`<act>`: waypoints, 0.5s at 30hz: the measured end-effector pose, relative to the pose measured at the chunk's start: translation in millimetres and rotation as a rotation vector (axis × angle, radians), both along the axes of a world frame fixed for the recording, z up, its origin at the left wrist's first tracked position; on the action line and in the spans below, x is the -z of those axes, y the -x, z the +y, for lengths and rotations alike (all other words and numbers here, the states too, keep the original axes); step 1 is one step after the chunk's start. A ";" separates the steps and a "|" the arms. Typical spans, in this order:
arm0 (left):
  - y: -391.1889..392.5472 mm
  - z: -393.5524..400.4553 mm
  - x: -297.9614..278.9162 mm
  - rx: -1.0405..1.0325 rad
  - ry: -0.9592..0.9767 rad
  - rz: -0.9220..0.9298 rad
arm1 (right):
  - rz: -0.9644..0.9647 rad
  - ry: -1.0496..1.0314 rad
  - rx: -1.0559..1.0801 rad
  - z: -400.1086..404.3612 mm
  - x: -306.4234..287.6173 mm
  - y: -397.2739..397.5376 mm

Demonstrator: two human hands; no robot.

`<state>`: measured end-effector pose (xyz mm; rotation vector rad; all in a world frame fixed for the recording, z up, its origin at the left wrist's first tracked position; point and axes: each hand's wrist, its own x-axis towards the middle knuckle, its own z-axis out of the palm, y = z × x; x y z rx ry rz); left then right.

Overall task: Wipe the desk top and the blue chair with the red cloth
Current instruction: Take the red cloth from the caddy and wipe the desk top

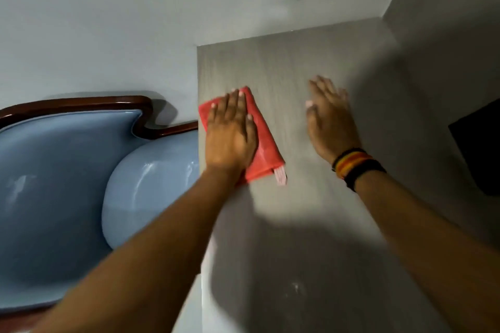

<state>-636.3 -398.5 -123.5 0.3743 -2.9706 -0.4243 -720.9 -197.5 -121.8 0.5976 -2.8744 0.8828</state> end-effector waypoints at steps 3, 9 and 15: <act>36.8 -20.2 -0.9 0.047 0.025 -0.016 | -0.011 -0.078 0.134 70.3 8.7 -36.7; 11.3 -6.0 1.2 0.093 0.075 -0.042 | 0.022 -0.232 0.129 83.7 18.1 -52.5; -119.0 63.1 2.6 0.157 0.024 -0.019 | -0.022 -0.210 0.132 83.8 16.1 -50.4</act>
